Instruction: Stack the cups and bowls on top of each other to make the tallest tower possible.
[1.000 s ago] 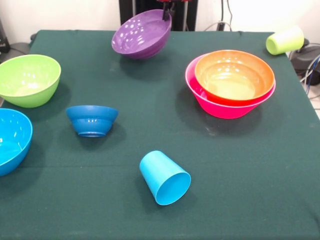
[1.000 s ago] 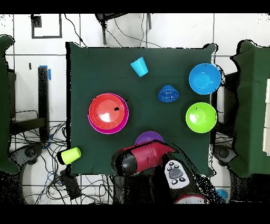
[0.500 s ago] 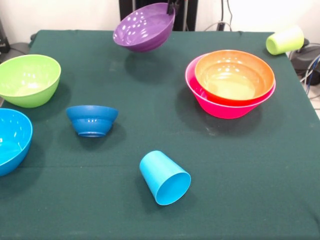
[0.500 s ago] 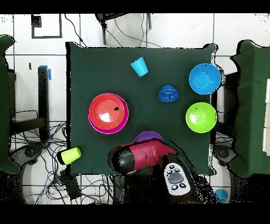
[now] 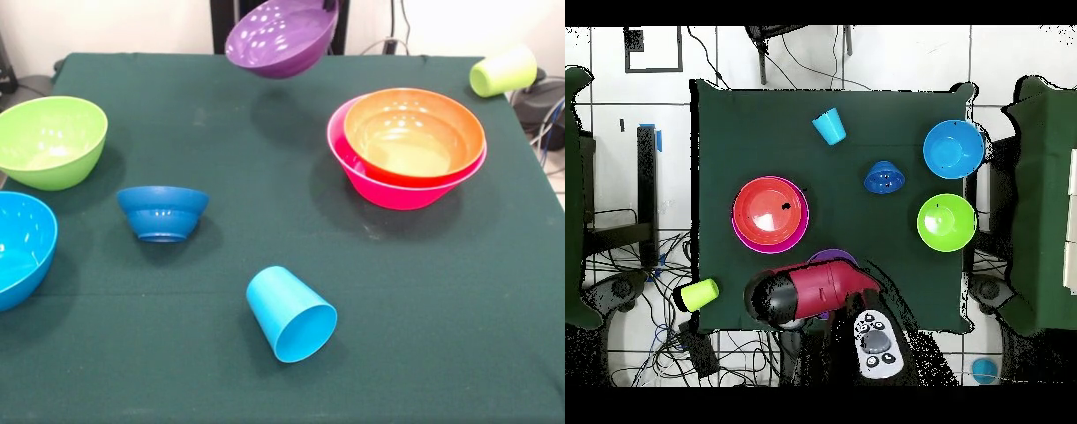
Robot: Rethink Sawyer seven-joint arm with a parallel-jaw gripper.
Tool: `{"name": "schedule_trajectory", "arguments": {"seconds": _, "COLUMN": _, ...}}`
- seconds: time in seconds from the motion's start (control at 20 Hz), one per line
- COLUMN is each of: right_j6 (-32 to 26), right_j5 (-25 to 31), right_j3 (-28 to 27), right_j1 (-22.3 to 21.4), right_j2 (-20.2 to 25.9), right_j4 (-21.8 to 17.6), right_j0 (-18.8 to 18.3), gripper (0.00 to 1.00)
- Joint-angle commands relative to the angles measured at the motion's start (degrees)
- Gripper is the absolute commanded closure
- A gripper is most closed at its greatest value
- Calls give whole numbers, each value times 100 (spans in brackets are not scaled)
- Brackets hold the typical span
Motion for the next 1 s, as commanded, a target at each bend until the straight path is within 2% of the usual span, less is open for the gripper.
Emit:
{"name": "schedule_trajectory", "arguments": {"seconds": 0.05, "right_j6": 316, "right_j5": 418, "right_j3": -41, "right_j1": -266, "right_j2": 561, "right_j4": 524, "right_j0": 248, "gripper": 100}}
{"name": "schedule_trajectory", "arguments": {"seconds": 0.2, "right_j6": 415, "right_j5": 485, "right_j3": -106, "right_j1": -260, "right_j2": 512, "right_j4": 634, "right_j0": 416, "gripper": 100}}
{"name": "schedule_trajectory", "arguments": {"seconds": 0.7, "right_j6": 840, "right_j5": 656, "right_j3": -781, "right_j1": 179, "right_j2": 244, "right_j4": 819, "right_j0": 1191, "gripper": 100}}
{"name": "schedule_trajectory", "arguments": {"seconds": 1.0, "right_j6": 955, "right_j5": 810, "right_j3": -1060, "right_j1": 261, "right_j2": 115, "right_j4": 983, "right_j0": 1492, "gripper": 100}}
